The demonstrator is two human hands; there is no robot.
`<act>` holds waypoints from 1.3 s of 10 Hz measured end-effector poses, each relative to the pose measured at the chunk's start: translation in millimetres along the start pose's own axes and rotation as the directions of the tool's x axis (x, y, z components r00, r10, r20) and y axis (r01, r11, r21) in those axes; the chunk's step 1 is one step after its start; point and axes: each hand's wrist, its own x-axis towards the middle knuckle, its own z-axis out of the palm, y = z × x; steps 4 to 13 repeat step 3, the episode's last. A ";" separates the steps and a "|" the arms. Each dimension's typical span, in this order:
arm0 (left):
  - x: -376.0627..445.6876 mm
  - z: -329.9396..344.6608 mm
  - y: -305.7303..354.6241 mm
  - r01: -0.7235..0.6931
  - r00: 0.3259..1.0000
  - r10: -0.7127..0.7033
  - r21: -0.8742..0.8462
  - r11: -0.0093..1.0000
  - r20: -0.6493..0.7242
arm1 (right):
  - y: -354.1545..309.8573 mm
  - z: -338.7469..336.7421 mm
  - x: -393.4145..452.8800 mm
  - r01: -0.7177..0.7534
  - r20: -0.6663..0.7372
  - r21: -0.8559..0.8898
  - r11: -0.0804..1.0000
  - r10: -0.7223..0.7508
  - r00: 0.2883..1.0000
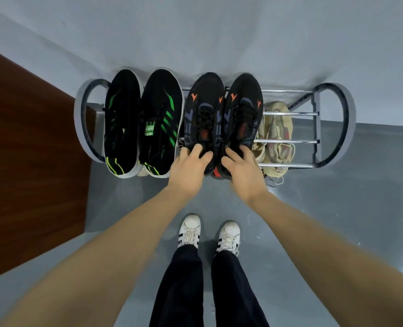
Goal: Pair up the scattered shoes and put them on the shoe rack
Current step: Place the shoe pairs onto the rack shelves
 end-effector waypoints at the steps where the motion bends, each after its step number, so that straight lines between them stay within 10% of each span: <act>1: -3.1 -4.6 5.3 0.013 1.000 -0.013 -0.006 1.000 0.000 | 0.7 -3.4 -1.9 -0.007 -0.031 0.002 1.000 0.007 0.999; 13: -2.8 -31.0 11.5 0.036 0.999 -0.037 -0.034 0.999 -0.032 | 3.3 -26.6 -9.5 -0.071 -0.045 0.025 0.997 0.072 0.996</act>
